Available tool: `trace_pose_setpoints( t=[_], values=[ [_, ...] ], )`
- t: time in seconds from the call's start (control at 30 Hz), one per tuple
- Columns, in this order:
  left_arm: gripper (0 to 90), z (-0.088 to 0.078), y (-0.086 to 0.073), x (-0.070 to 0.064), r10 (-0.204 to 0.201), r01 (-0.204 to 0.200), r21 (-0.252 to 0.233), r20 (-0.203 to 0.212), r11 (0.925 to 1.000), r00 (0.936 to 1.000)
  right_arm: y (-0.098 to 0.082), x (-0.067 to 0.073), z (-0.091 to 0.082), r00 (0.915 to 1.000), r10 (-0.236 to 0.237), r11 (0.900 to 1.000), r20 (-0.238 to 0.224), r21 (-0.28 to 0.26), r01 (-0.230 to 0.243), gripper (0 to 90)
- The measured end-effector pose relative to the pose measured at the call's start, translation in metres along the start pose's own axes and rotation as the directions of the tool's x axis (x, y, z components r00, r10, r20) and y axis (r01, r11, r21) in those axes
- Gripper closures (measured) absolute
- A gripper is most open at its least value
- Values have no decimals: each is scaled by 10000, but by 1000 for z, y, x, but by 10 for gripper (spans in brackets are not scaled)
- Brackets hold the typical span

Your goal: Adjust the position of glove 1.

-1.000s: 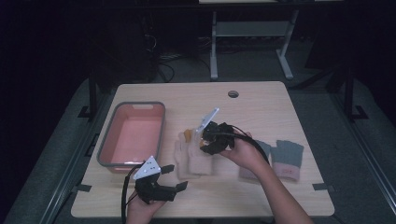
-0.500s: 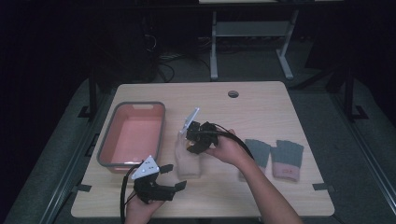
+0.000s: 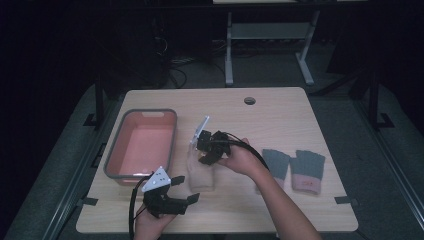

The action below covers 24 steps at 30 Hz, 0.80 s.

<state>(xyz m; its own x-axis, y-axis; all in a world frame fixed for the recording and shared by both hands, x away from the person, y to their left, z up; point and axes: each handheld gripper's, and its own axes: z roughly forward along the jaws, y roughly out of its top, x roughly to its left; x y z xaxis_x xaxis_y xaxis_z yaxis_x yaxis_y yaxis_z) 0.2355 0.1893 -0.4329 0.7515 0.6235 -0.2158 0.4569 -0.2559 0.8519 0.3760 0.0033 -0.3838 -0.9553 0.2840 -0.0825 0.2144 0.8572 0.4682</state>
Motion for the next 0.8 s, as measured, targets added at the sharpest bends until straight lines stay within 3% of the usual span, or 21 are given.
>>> trace_pose_setpoints(
  t=[0.5, 0.6, 0.8],
  values=[
    [180, 3, 0, 2, -189, 190, 152, -94, 9997, 9998, -10, -3, 20, 9987, 490, 9985, -110, 270, -487, 540],
    [181, 4, 0, 3, -250, 253, 248, -118, 9994, 9996, -12, -3, 16, 9960, 880, 9961, -123, -25, -881, 443],
    [183, 8, 2, 5, -551, 558, 265, -239, 9981, 9982, -20, -2, 9, 9905, 1361, 9897, -202, -428, -1369, 373]
  ],
)
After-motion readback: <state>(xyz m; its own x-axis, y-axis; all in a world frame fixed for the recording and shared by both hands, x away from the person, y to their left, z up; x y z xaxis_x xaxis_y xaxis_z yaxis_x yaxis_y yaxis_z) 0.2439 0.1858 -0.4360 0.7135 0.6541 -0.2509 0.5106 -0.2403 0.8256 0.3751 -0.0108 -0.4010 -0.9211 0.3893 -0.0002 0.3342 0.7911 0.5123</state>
